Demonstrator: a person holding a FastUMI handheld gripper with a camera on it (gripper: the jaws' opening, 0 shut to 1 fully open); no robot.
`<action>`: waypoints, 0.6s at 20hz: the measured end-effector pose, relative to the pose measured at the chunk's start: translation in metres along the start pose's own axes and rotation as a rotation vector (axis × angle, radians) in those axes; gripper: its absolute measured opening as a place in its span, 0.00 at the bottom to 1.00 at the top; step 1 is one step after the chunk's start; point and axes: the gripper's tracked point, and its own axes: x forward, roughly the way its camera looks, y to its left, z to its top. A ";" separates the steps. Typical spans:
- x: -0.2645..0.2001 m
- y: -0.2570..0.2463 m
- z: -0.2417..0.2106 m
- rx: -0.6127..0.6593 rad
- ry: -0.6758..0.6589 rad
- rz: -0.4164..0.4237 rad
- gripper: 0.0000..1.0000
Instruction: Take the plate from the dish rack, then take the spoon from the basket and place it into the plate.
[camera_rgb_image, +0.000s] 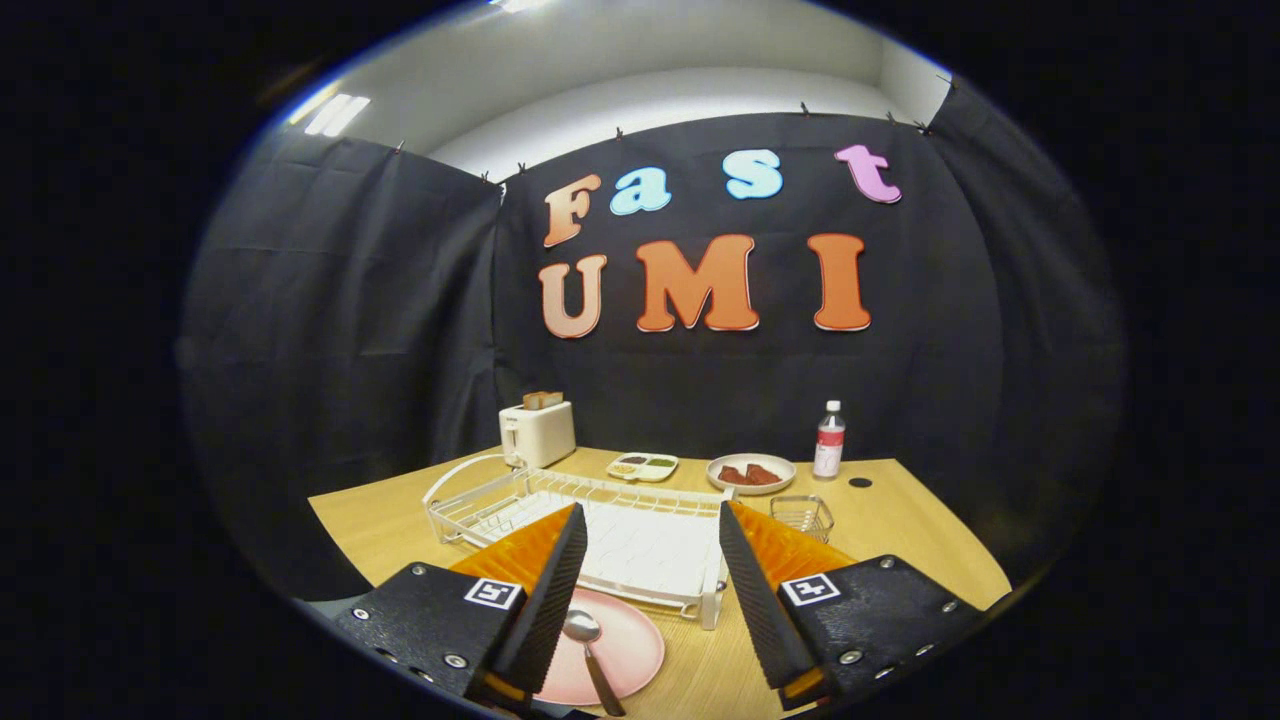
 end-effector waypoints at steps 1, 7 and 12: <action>0.001 -0.002 0.010 -0.005 -0.015 -0.019 0.83; -0.003 -0.005 0.050 0.025 -0.088 -0.085 0.89; -0.005 -0.005 0.067 0.024 -0.117 -0.122 0.90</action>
